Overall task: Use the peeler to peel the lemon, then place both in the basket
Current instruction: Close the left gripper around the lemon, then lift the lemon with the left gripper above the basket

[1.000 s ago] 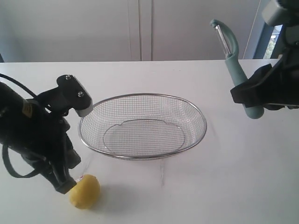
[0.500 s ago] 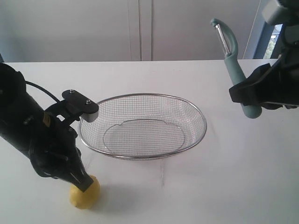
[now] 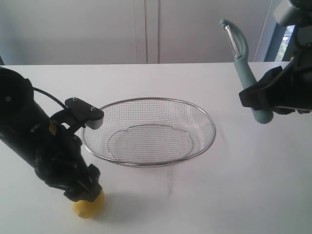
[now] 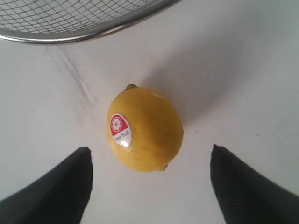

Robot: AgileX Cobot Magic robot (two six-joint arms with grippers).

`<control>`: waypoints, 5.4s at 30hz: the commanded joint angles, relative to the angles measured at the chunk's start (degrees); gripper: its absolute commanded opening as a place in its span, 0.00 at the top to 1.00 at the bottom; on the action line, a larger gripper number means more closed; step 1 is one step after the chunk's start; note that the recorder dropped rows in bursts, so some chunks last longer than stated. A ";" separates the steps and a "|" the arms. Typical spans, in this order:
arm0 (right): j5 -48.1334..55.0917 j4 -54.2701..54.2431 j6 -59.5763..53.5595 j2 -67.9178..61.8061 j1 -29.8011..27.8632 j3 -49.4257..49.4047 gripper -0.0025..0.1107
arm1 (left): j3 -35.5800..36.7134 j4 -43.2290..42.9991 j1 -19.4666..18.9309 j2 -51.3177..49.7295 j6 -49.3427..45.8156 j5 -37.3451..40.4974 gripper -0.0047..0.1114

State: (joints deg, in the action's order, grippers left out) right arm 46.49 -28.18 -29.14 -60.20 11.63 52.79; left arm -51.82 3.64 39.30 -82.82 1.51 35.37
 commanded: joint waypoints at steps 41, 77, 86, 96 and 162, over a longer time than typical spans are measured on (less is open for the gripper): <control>-0.10 -0.34 0.07 -0.01 -0.10 -0.16 0.97 | -0.15 -0.46 0.27 -14.91 19.69 -6.39 0.23; -0.34 -0.34 0.07 -0.01 -0.10 -0.16 0.97 | -0.15 -0.46 0.27 -15.91 19.06 -6.75 0.28; -0.34 -0.34 0.07 -0.01 -0.10 -0.16 0.97 | -0.15 -0.46 0.27 -16.25 19.06 -6.87 0.30; -0.34 -0.34 0.07 -0.01 -0.10 -0.16 0.97 | -0.15 -0.32 0.27 -16.25 19.06 -6.87 0.57; -4.20 -0.20 -0.58 -2.40 -0.10 -0.16 0.97 | -7.44 69.24 -11.50 4.11 -95.14 5.86 0.96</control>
State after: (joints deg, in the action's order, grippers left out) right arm 42.87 -28.18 -29.36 -62.41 11.63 52.79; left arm -57.78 65.68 29.62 -79.10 -88.00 39.30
